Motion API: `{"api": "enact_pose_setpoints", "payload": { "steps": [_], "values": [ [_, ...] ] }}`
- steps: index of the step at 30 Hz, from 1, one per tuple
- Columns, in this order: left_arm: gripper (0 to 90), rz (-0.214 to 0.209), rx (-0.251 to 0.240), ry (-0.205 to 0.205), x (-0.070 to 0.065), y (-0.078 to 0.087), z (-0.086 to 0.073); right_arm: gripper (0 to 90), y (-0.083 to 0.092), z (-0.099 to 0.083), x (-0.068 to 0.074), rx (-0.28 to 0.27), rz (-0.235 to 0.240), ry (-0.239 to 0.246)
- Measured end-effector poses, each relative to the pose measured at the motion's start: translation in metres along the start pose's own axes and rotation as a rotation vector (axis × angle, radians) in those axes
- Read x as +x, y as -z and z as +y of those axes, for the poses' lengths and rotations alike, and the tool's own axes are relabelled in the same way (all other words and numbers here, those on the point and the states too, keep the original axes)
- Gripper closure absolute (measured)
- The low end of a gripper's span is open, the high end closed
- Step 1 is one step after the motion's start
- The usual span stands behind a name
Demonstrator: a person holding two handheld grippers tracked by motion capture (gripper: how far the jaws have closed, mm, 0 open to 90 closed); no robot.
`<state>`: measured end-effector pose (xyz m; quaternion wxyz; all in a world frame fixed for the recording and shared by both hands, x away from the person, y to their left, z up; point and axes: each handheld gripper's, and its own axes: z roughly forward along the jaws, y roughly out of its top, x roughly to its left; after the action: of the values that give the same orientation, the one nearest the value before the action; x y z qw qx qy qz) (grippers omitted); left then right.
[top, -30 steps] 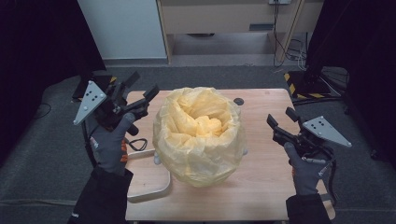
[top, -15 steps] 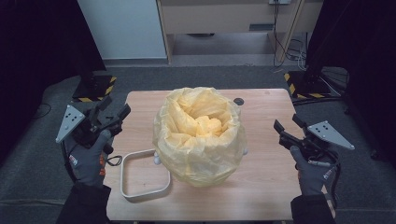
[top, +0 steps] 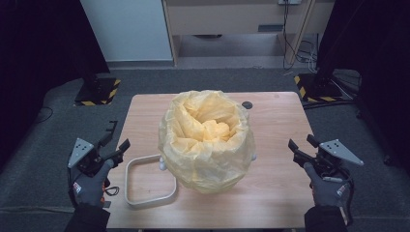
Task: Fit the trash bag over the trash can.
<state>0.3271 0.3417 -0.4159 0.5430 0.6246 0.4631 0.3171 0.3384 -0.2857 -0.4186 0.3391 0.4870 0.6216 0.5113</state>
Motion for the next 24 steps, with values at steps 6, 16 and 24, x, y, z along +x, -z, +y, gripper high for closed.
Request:
{"api": "enact_pose_setpoints", "payload": {
  "steps": [6, 16, 24],
  "values": [
    [23.1, 0.028, 0.072, -0.003, 0.006, -0.004, -0.029, 28.1, -0.004, -0.013, -0.005, 0.021, -0.016, -0.014],
    [23.7, 0.069, 0.296, -0.040, 0.018, -0.009, -0.065, 37.2, -0.011, -0.040, -0.012, 0.135, -0.019, 0.012],
    [22.3, 0.005, 0.401, -0.009, 0.029, -0.030, -0.085, 39.8, -0.013, -0.046, -0.013, 0.177, -0.026, -0.004]
  ]
}}
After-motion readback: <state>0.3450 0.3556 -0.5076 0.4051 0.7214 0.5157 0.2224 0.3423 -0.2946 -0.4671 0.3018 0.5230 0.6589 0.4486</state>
